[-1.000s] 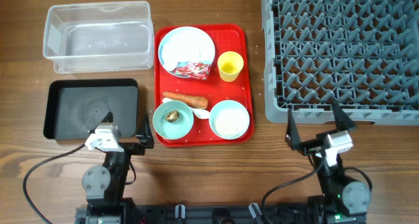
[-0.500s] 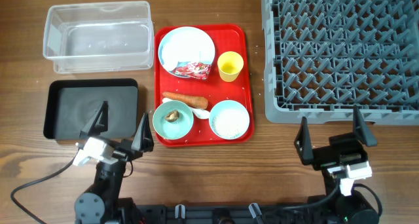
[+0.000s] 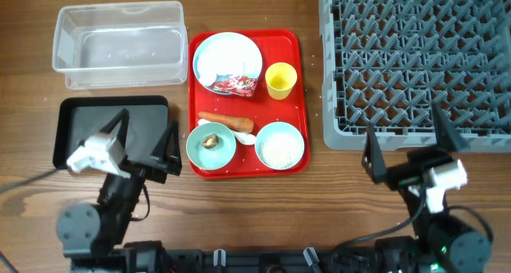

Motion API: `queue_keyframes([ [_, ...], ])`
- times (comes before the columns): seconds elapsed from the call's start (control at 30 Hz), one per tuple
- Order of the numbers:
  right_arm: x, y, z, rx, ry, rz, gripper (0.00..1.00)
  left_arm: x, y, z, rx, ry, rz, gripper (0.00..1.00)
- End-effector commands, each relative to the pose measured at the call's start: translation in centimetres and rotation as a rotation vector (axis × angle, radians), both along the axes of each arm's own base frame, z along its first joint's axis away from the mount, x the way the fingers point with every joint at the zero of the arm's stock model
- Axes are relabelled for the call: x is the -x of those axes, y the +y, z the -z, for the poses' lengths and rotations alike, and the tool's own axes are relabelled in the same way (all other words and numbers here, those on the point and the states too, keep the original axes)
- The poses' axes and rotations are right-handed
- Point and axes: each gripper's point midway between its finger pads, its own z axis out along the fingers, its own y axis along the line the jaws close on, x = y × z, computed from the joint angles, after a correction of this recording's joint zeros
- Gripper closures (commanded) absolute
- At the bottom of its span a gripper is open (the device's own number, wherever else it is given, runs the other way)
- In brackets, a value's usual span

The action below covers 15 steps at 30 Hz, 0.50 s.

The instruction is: Sort waste into correct bins and load items into the dishwasher rack

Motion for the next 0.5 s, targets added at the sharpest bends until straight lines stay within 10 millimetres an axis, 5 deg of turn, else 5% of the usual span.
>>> queue_keyframes([
  [0.0, -1.3, 2.2, -2.8, 0.069, 0.058, -0.112, 0.0, -1.0, 0.2, -2.7, -0.086, 0.076, -0.01, 0.0],
  [0.23, -7.0, 6.5, -1.6, 0.141, 0.55, -0.368, 0.0, -5.1, 0.4, -1.0, -0.08, 0.482, 0.006, 0.0],
  [0.33, -9.5, 7.3, 0.5, 0.118, 0.836, -0.427, 0.0, -6.7, -0.4, 2.6, -0.152, 0.788, 0.043, 0.0],
  [0.47, -11.2, 7.5, 3.3, 0.099, 1.003, -0.435, 0.0, -8.2, -3.1, 6.5, -0.261, 0.991, 0.089, 0.0],
])
